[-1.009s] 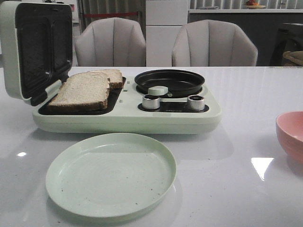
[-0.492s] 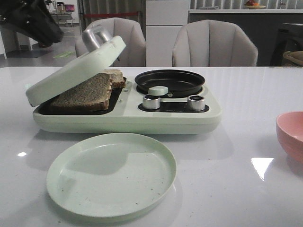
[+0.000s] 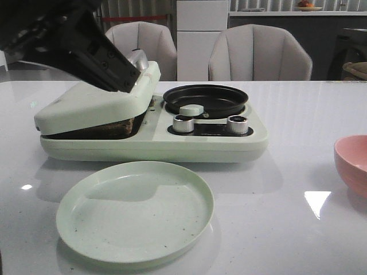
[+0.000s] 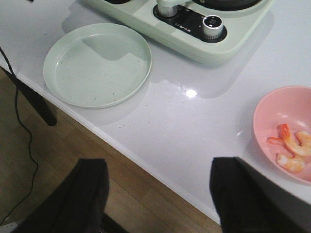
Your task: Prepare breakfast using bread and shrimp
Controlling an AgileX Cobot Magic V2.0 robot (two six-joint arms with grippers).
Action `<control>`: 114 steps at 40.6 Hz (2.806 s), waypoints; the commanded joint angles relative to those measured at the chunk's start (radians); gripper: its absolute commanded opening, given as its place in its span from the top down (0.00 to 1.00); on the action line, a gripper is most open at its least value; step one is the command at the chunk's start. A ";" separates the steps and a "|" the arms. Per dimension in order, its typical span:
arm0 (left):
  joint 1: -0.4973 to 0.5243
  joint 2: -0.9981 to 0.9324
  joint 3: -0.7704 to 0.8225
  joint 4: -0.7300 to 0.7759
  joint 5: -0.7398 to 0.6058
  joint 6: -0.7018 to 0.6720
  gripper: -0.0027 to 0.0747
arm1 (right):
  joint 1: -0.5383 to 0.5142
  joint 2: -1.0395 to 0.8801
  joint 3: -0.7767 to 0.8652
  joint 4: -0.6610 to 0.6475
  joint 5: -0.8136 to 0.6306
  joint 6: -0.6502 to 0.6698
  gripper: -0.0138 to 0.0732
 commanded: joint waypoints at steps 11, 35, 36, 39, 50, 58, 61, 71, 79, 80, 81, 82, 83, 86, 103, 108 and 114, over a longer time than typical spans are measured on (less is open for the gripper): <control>-0.180 -0.318 0.149 0.077 -0.067 -0.128 0.83 | -0.004 0.002 -0.027 -0.004 -0.068 -0.002 0.21; -0.180 -0.656 0.162 0.483 0.073 -0.427 0.84 | -0.004 0.002 -0.027 -0.004 -0.068 -0.002 0.21; -0.180 -0.655 0.162 0.483 0.073 -0.427 0.84 | -0.004 0.002 -0.027 -0.004 -0.068 -0.002 0.21; -0.180 -0.655 0.162 0.490 0.073 -0.427 0.84 | -0.004 0.002 -0.027 -0.004 -0.068 -0.002 0.21; -0.180 -0.655 0.162 0.494 0.072 -0.427 0.84 | -0.004 0.002 -0.027 -0.004 -0.068 -0.002 0.21; -0.180 -0.655 0.162 0.494 0.072 -0.427 0.84 | -0.004 0.002 -0.026 -0.040 -0.088 -0.008 0.21; -0.180 -0.655 0.162 0.494 0.072 -0.427 0.84 | -0.004 0.002 -0.026 -0.063 -0.111 -0.008 0.21; -0.180 -0.655 0.162 0.494 0.071 -0.427 0.84 | -0.004 0.002 -0.019 -0.063 -0.142 -0.008 0.21; -0.180 -0.655 0.162 0.494 0.071 -0.427 0.84 | -0.006 0.023 0.017 -0.063 -0.175 0.010 0.21; -0.180 -0.655 0.162 0.494 0.071 -0.427 0.84 | -0.009 0.033 0.015 -0.068 -0.175 0.014 0.21; -0.180 -0.655 0.162 0.494 0.071 -0.427 0.84 | -0.012 0.051 0.007 -0.076 -0.174 0.019 0.21; -0.180 -0.655 0.162 0.494 0.071 -0.427 0.84 | -0.017 0.067 0.000 -0.083 -0.170 0.021 0.21; -0.180 -0.655 0.162 0.494 0.071 -0.427 0.84 | -0.022 0.092 -0.010 -0.089 -0.167 0.022 0.21; -0.180 -0.655 0.162 0.494 0.071 -0.427 0.84 | -0.053 0.179 -0.054 -0.105 -0.141 0.024 0.21; -0.180 -0.655 0.162 0.494 0.071 -0.427 0.84 | -0.496 0.656 -0.371 -0.109 0.041 0.015 0.21; -0.180 -0.655 0.162 0.494 0.071 -0.427 0.84 | -0.608 0.774 -0.425 -0.105 0.016 0.015 0.21; -0.180 -0.655 0.162 0.494 0.071 -0.427 0.84 | -0.673 0.874 -0.440 -0.105 -0.021 0.009 0.21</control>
